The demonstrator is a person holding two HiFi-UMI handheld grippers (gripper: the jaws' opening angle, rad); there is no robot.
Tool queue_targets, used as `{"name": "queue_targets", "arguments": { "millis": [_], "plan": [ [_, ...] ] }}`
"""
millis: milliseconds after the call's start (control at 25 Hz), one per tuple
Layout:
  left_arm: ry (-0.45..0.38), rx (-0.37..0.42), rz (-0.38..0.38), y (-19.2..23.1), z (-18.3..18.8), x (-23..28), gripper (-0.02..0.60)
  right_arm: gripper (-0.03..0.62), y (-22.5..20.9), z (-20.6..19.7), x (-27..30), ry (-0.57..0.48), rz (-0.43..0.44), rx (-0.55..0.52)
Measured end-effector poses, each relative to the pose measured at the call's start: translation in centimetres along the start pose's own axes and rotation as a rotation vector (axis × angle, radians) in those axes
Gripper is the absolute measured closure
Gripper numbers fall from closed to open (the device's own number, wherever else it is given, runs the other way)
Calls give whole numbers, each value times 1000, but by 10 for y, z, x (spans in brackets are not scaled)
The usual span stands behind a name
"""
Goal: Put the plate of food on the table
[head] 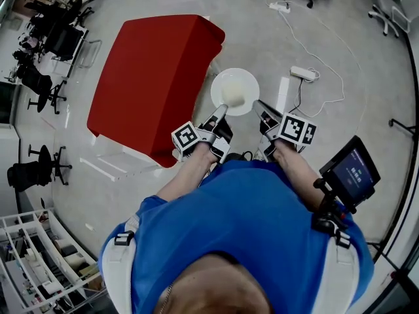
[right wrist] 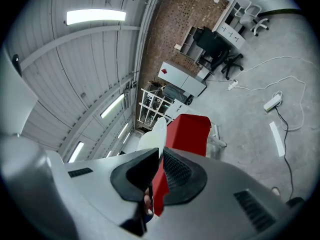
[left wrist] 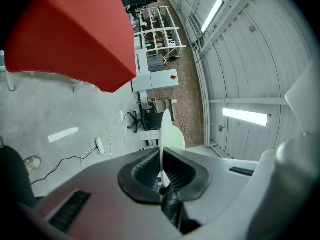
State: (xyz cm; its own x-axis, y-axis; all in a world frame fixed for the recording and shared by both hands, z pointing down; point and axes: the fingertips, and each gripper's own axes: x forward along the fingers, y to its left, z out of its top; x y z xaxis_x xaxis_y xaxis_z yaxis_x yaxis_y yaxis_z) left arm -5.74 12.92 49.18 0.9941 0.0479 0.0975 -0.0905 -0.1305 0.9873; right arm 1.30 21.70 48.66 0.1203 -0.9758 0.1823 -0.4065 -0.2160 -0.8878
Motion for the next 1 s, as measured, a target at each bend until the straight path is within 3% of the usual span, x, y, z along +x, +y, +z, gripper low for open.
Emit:
{"name": "queue_targets", "arguments": {
  "millis": [120, 440, 880, 1000],
  "plan": [
    [-10, -14, 6, 0, -3, 28, 566, 563, -17, 23, 2, 13, 2, 14],
    [-11, -4, 36, -1, 1, 19, 565, 563, -12, 15, 5, 34, 7, 31],
    [17, -27, 16, 6, 16, 57, 565, 563, -29, 45, 22, 10, -27, 28],
    [24, -35, 19, 8, 43, 79, 566, 563, -33, 64, 48, 3, -40, 31]
  ]
}}
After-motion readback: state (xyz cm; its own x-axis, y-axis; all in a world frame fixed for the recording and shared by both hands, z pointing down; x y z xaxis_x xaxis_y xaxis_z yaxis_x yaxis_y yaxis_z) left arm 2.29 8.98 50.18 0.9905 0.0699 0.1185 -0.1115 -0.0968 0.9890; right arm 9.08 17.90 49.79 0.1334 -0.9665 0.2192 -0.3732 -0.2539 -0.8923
